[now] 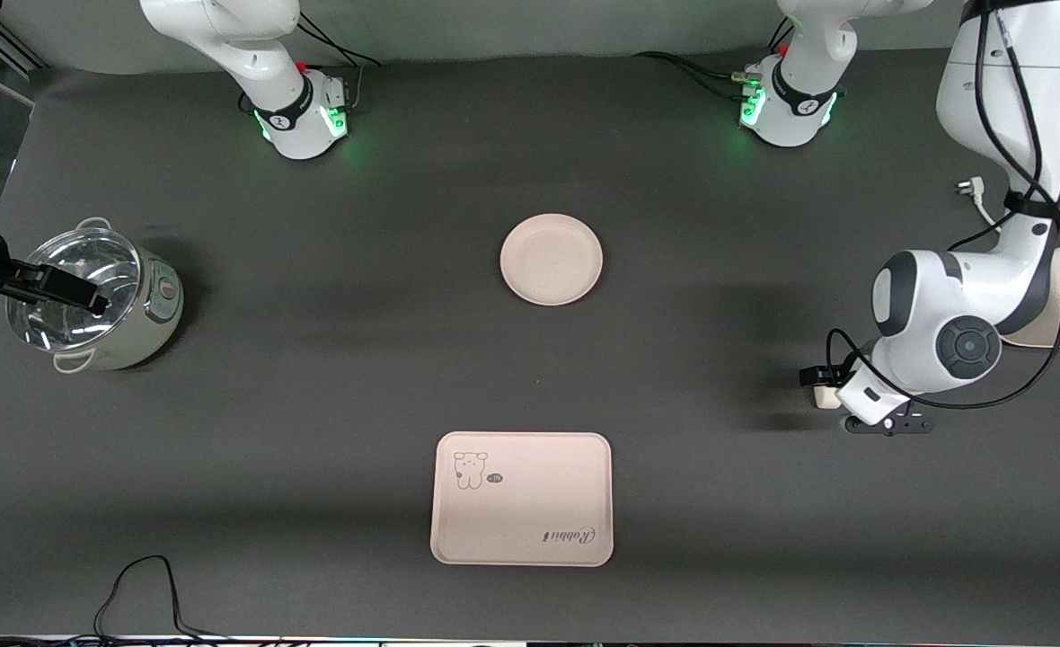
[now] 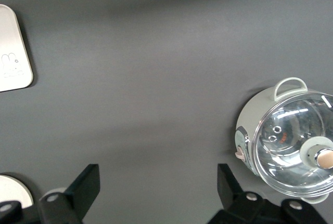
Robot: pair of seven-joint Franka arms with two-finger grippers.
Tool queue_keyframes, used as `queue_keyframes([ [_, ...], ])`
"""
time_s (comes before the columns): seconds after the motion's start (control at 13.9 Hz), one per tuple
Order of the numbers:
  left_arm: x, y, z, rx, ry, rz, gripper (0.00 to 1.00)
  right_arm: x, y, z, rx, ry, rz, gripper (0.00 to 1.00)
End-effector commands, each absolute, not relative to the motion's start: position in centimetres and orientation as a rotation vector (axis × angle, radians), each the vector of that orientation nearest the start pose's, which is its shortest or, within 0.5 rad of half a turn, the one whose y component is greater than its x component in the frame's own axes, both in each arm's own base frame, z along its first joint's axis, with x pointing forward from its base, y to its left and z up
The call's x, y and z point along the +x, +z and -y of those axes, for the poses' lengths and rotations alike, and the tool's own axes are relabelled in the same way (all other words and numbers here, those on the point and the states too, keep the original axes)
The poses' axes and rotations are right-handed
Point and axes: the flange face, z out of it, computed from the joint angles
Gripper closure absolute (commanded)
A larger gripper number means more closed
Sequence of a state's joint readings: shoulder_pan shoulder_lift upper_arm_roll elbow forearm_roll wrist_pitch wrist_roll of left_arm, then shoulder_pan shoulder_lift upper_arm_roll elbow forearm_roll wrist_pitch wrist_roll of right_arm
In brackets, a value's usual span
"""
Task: Place bun in plate and plate on tray
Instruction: 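Close the left gripper on the white bun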
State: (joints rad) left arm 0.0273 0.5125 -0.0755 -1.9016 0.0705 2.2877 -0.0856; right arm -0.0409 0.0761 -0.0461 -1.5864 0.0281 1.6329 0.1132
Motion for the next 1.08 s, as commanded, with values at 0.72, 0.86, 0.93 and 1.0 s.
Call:
queue_keyframes([
  [0.72, 61.9, 18.4, 1.8, -3.131, 0.164, -0.06, 0.47, 59.6, 56.5, 5.5, -3.074, 0.01, -0.355, 0.0],
  [0.86, 62.0, 18.8, 1.8, -3.13, 0.16, -0.069, 0.49, 59.6, 56.4, 5.6, -3.074, 0.01, -0.355, 0.0],
  [0.93, 62.1, 19.2, 1.8, -3.128, 0.155, -0.071, 0.51, 59.6, 56.4, 5.5, -3.074, 0.012, -0.353, 0.0],
  [1.0, 62.1, 19.4, 1.7, -3.127, 0.157, -0.072, 0.5, 59.6, 56.3, 5.5, -3.074, 0.014, -0.353, 0.0],
])
